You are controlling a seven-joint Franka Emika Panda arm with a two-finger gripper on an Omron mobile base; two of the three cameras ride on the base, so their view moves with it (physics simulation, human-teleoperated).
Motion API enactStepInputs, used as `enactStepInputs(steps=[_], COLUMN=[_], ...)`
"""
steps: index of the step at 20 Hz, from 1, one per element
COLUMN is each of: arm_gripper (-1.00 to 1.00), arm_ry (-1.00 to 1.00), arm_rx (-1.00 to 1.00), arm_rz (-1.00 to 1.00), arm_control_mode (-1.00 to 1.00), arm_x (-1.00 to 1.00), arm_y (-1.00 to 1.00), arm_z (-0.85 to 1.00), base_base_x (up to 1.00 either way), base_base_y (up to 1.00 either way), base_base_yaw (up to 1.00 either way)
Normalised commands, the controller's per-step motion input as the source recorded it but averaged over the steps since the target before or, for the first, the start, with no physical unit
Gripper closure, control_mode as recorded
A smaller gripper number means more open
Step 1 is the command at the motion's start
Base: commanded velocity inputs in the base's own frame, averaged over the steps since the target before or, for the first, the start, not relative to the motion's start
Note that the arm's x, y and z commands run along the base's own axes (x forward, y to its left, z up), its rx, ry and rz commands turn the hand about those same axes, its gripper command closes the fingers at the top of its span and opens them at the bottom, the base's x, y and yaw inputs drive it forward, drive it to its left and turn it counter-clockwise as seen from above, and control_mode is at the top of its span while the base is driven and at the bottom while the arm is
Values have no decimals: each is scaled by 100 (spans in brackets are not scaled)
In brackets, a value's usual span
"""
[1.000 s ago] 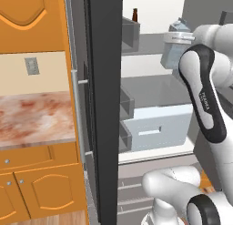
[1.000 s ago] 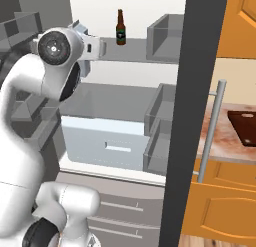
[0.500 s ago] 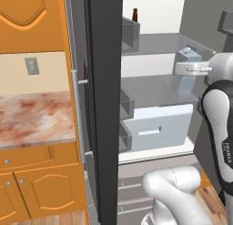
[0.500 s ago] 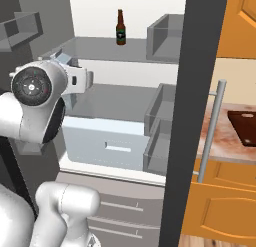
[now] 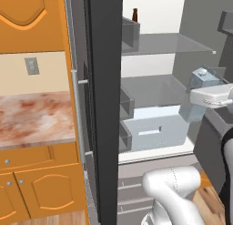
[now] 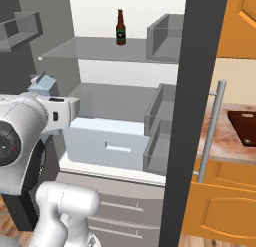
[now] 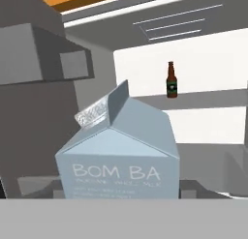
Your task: Take out the milk from the fridge and place it on the tray on the counter. Then take the sugar cube near the tray and place it in the tray.
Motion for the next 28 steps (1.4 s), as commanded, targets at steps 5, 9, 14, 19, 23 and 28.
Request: enactStepInputs(steps=[5,9,14,19,23,28], arm_gripper=[100,100,100,100,100,100], arm_ry=[0,0,0,0,0,0], arm_rx=[0,0,0,0,0,0], arm_rz=[0,0,0,0,0,0], arm_control_mode=[100,100,100,100,100,100], arm_x=[-40,0,0,0,0,0], arm_y=[0,0,0,0,0,0], arm_z=[0,0,0,0,0,0], base_base_x=[-60,-100,-87,-33,-3,0], base_base_y=[0,-2,-58,-100,-100,-100], base_base_yaw=[0,0,0,0,0,0])
